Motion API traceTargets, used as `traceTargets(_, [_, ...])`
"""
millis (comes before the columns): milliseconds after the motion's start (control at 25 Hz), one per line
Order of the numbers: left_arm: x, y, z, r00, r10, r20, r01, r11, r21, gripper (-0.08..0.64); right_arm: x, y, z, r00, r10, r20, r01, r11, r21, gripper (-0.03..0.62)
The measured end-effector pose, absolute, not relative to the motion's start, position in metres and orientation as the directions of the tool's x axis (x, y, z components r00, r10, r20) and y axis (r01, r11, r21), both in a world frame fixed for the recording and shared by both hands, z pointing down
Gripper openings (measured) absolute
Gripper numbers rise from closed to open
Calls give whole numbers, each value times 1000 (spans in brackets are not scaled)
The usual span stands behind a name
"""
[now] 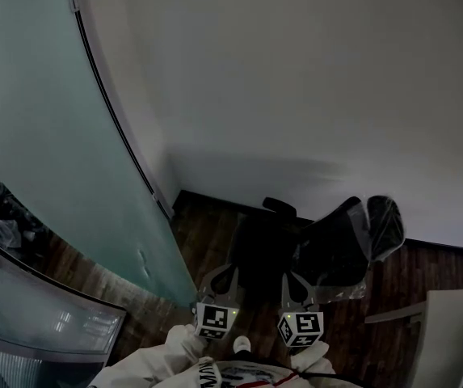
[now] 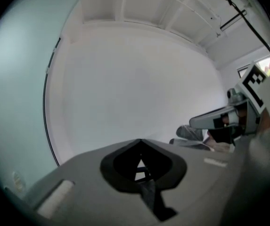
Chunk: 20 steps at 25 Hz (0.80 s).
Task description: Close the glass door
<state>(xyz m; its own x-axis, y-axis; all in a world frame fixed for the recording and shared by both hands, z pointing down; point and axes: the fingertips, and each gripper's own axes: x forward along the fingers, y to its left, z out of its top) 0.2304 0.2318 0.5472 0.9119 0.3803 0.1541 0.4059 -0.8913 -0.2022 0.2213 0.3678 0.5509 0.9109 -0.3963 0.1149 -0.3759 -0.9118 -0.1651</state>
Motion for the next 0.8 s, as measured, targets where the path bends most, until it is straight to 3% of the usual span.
traceTargets(360, [272, 190, 554, 956, 242, 165, 271, -946, -180, 2, 287, 327, 561, 835, -528, 155, -505, -847, -164, 6])
traceTargets(800, [324, 96, 542, 986, -85, 142, -56, -979, -197, 2, 373, 192, 550, 559, -820, 123, -801, -573, -174, 6])
